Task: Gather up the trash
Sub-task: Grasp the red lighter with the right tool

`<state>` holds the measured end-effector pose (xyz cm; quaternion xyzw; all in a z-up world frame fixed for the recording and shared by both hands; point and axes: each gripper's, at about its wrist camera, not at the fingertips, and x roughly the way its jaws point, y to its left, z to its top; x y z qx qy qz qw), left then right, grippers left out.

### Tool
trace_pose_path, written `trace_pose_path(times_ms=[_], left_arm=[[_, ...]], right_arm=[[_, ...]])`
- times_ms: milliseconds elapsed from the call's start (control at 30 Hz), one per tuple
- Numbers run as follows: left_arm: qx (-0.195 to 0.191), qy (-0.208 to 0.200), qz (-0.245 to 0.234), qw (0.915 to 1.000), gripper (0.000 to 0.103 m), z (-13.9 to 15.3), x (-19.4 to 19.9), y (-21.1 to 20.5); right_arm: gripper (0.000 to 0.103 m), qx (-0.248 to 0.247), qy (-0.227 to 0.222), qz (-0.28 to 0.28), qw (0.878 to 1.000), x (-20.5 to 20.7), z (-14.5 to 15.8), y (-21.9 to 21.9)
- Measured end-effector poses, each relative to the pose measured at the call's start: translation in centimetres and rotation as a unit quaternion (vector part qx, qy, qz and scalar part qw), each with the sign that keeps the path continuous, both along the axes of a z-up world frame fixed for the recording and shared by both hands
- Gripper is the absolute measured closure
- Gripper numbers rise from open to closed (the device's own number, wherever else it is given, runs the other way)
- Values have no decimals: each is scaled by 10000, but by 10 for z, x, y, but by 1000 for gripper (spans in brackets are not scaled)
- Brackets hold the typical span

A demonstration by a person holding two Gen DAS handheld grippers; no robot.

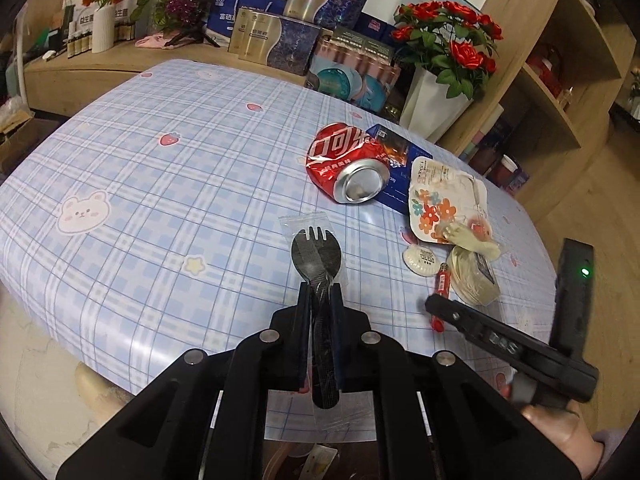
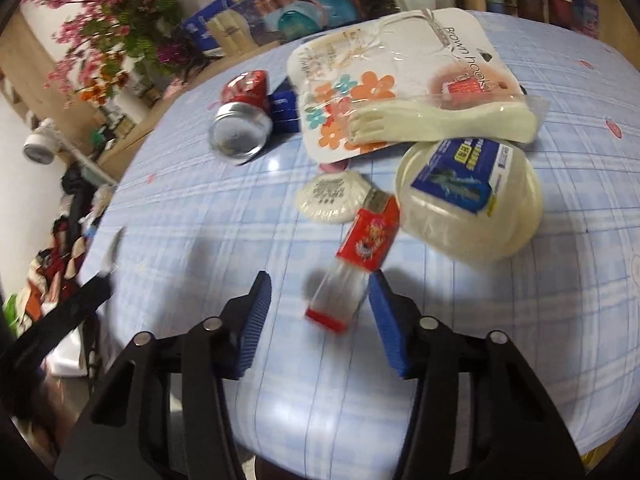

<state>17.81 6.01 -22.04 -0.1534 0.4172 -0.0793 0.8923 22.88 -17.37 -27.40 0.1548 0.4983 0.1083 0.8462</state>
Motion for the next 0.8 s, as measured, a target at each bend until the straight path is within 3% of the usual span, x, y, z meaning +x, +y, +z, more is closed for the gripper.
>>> trace_pose_path(times_ms=[100, 333, 500, 633, 800], left_arm=[[-4, -44, 40, 10000, 93, 1, -3, 3], [-125, -127, 93, 9998, 93, 5, -12, 10], [-202, -148, 136, 9996, 93, 8, -20, 14], [-249, -173, 181, 9994, 93, 10, -25, 20], [-297, -182, 171, 9992, 93, 12, -27, 19]], right_arm=[[61, -316, -98, -239, 9992, 10, -1, 5], [61, -1128, -182, -333, 9929, 25, -2, 23], [59, -1226, -65, -592, 9907, 37, -2, 28], [75, -1332, -6, -470, 9900, 36, -2, 30], [79, -947, 70, -367, 9948, 7, 0, 15]])
